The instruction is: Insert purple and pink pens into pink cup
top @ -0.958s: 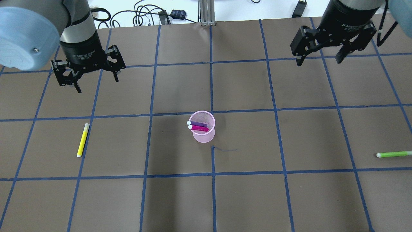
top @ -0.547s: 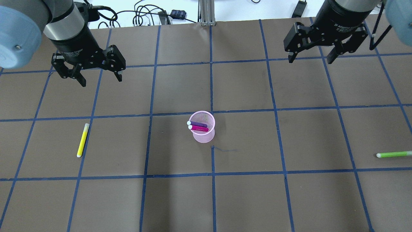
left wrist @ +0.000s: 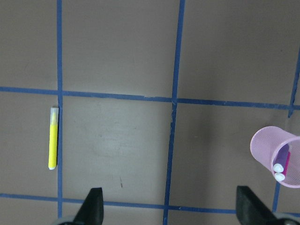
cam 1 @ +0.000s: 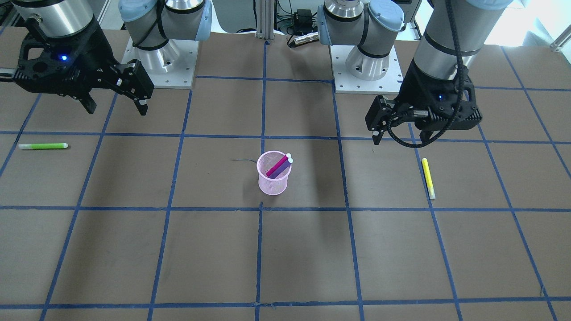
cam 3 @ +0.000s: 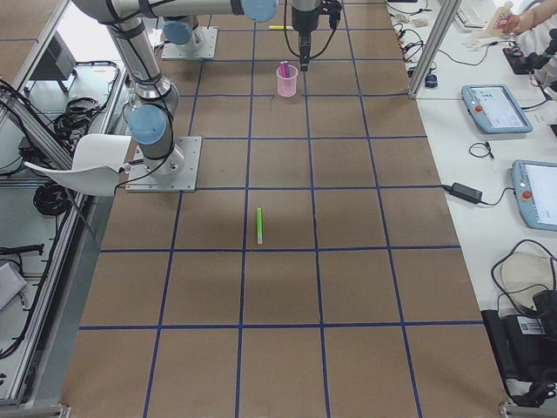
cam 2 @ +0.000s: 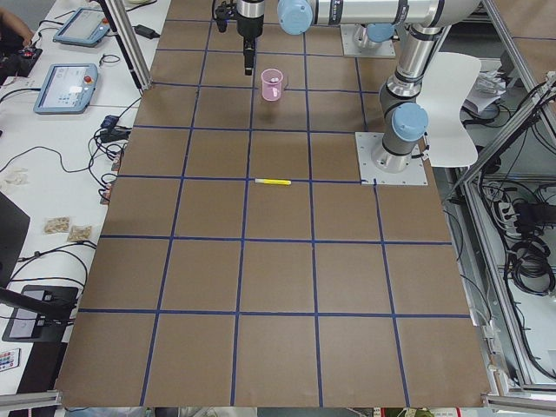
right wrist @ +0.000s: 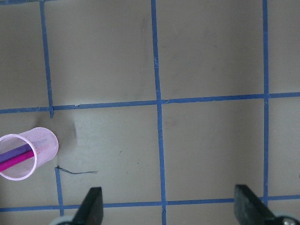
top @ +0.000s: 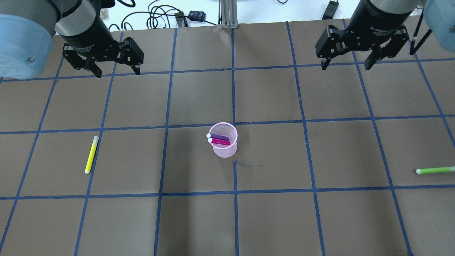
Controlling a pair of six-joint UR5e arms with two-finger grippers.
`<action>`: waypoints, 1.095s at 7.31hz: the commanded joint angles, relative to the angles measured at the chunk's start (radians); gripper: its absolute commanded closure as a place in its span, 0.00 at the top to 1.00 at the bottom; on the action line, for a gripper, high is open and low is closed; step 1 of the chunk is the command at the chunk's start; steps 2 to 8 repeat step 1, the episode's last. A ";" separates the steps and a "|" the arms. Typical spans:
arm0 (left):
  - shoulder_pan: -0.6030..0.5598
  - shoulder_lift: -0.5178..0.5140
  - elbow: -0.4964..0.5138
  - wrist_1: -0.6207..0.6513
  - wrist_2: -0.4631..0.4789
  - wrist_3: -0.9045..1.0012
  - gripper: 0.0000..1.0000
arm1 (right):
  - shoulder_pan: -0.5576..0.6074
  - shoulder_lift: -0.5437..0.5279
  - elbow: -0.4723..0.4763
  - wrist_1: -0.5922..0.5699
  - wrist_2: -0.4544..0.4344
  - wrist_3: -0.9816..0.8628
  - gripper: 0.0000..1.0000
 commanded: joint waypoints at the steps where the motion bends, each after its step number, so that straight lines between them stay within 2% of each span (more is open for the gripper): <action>1: -0.001 0.004 -0.005 0.005 -0.002 -0.001 1.00 | -0.001 0.000 -0.001 -0.001 0.000 -0.002 1.00; 8: -0.001 0.004 -0.005 0.005 -0.002 -0.001 1.00 | -0.001 0.000 -0.001 -0.001 0.000 -0.002 1.00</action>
